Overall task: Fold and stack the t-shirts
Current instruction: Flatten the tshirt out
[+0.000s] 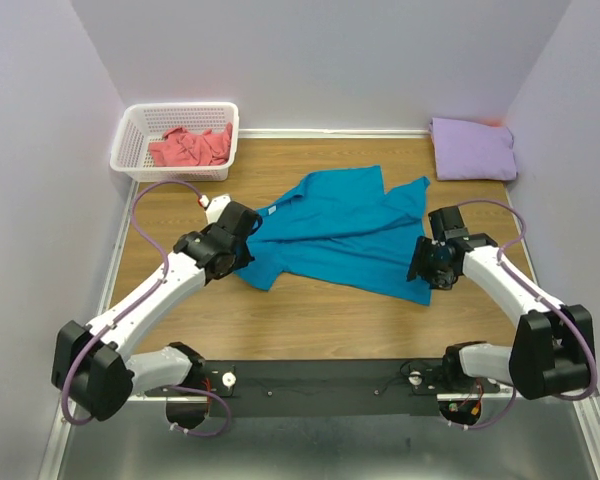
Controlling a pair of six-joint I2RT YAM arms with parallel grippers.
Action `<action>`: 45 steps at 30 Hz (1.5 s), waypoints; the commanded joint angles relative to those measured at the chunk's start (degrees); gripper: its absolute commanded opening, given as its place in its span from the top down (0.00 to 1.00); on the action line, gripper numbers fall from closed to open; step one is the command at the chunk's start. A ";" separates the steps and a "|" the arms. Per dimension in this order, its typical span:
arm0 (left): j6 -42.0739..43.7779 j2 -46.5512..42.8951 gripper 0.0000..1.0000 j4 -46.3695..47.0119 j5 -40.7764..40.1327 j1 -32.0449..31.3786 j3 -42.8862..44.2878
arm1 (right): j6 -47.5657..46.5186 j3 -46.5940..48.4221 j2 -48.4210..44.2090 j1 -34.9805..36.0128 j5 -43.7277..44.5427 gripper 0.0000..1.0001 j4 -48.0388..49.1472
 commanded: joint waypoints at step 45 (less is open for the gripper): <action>22.73 -9.71 1.00 12.37 12.04 14.77 0.74 | 16.85 7.10 6.83 0.31 12.95 0.99 -4.10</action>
